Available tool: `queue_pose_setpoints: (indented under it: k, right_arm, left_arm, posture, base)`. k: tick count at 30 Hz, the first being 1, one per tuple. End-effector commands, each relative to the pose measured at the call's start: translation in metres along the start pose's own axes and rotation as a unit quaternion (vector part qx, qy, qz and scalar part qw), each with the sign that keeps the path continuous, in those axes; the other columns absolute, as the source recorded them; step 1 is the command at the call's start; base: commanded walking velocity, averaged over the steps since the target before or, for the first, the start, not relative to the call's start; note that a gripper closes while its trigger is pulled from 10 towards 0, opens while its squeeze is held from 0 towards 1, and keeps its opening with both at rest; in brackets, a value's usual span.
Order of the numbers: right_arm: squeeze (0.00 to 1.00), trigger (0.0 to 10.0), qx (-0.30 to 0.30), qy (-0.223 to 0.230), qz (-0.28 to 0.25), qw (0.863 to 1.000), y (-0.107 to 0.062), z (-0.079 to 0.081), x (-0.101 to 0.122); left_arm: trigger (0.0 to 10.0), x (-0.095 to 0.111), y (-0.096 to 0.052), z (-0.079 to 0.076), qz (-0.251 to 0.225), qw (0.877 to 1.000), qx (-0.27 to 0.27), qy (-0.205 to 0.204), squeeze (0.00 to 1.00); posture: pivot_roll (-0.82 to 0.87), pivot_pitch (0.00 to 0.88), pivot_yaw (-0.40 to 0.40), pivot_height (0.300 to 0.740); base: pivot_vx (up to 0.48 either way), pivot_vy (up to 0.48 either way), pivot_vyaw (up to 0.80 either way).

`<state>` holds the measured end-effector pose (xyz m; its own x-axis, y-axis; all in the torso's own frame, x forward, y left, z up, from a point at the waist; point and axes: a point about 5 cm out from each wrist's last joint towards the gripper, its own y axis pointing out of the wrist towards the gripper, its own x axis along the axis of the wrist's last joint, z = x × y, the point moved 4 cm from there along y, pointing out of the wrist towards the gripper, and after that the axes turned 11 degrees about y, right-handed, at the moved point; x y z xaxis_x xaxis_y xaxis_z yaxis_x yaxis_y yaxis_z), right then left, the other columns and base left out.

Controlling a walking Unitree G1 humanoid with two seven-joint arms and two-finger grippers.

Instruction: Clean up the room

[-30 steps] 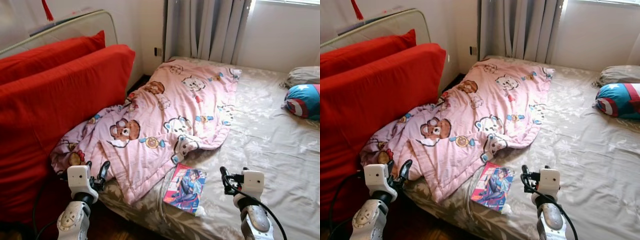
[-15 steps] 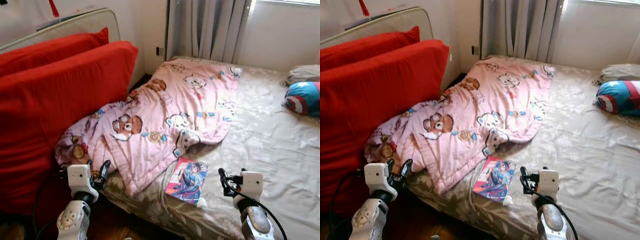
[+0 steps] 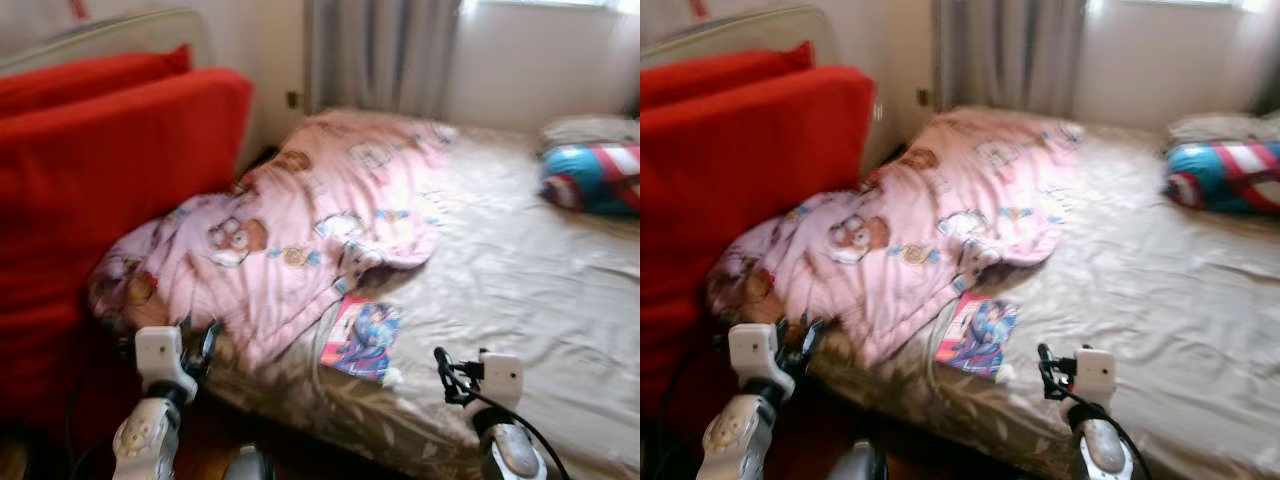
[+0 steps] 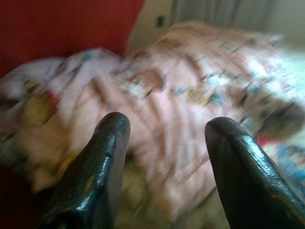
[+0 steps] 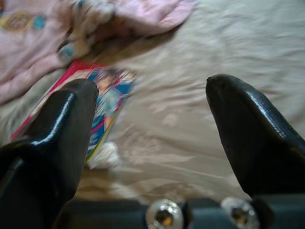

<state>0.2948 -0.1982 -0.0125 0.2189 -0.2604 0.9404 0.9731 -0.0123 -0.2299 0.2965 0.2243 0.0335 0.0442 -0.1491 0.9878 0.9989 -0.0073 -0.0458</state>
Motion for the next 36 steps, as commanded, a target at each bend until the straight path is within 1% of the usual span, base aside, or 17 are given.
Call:
queue_pose_setpoints:
  k: [1,5,10,12,13,14,16,18,19,26,29,31,34,36]
  right_arm:
    - [0.0,10.0,0.002,0.001,0.002,1.0,0.001,0.001,0.0]
    - [0.0,10.0,0.013,-0.004,0.012,1.0,0.001,0.004,-0.003]
    - [0.0,10.0,0.012,-0.004,0.015,1.0,0.0,0.003,-0.004]
    - [0.0,10.0,0.01,-0.006,0.026,1.0,0.0,0.003,-0.007]
    - [0.0,10.0,0.012,0.001,0.026,1.0,0.0,0.004,-0.008]
    - [0.0,10.0,0.012,0.001,0.026,1.0,0.0,0.004,-0.008]
    - [0.0,10.0,0.014,-0.001,0.02,1.0,0.0,0.005,-0.007]
    - [0.0,10.0,0.013,0.005,0.013,1.0,-0.001,0.005,-0.005]
    - [0.0,10.0,0.011,-0.001,0.016,1.0,-0.001,0.004,-0.006]
    - [0.0,10.0,0.017,-0.001,0.023,1.0,0.0,0.007,-0.007]
    - [0.0,10.0,0.021,-0.009,0.033,0.999,-0.002,0.006,-0.012]
    - [0.0,10.0,0.022,-0.014,0.036,0.999,-0.002,0.007,-0.013]
    - [0.0,10.0,0.041,-0.013,0.041,0.998,-0.002,0.013,-0.016]
    - [0.0,10.0,0.041,0.002,0.045,0.998,-0.001,0.016,-0.018]
  left_arm:
    - [10.0,0.001,0.002,0.001,0.001,1.0,0.0,0.0,0.0]
    - [10.0,0.002,0.001,0.001,0.001,1.0,0.0,0.001,0.0]
    - [10.0,0.001,-0.002,0.001,0.003,1.0,0.002,-0.001,0.0]
    - [10.0,0.0,-0.003,0.0,0.005,1.0,0.001,-0.001,0.0]
    - [10.0,0.0,-0.003,0.0,0.005,1.0,0.0,-0.002,0.0]
    - [10.0,0.0,-0.003,0.0,0.005,1.0,0.0,-0.002,0.0]
    - [10.0,0.0,-0.003,0.0,0.006,1.0,-0.001,-0.001,0.0]
    - [10.0,0.001,-0.002,0.0,0.007,1.0,-0.003,-0.001,0.0]
    - [10.0,0.001,-0.002,-0.001,0.007,1.0,-0.003,-0.001,0.0]
    - [10.0,0.001,-0.002,0.0,0.009,1.0,-0.011,0.003,0.0]
    - [10.0,0.0,-0.004,0.0,0.014,1.0,-0.012,0.002,0.0]
    - [10.0,-0.001,-0.005,-0.001,0.021,1.0,-0.015,0.008,0.0]
    - [10.0,-0.001,-0.006,-0.003,0.018,1.0,-0.024,0.004,0.0]
    - [10.0,0.0,-0.007,0.001,0.018,1.0,-0.018,0.001,0.0]
  posture:
    - [0.01,0.044,-0.001,0.62]
    - [0.01,0.054,-0.006,0.62]
    - [0.02,0.065,-0.007,0.62]
    - [0.01,0.069,-0.005,0.62]
    - [0.01,0.07,-0.004,0.61]
    - [0.01,0.07,-0.004,0.61]
    - [0.01,0.071,0.001,0.595]
    - [0.01,0.071,0.002,0.595]
    - [0.01,0.071,0.002,0.595]
    - [0.01,0.09,0.008,0.595]
    - [0.01,0.085,0.013,0.595]
    - [0.01,0.086,0.016,0.595]
    - [0.01,0.079,0.022,0.595]
    - [0.02,0.069,0.022,0.595]
  base:
    - [0.0,0.0,0.0]
    - [0.0,0.0,0.0]
    - [0.0,0.0,0.0]
    - [0.0,0.0,0.0]
    - [0.0,0.0,0.0]
    - [0.0,0.0,0.0]
    - [0.0,0.0,0.0]
    - [0.0,0.0,0.0]
    - [0.0,0.0,0.0]
    - [0.0,0.0,0.0]
    - [0.0,0.0,0.0]
    - [0.0,0.0,0.0]
    - [0.28,0.0,0.53]
    - [0.315,0.0,0.4]
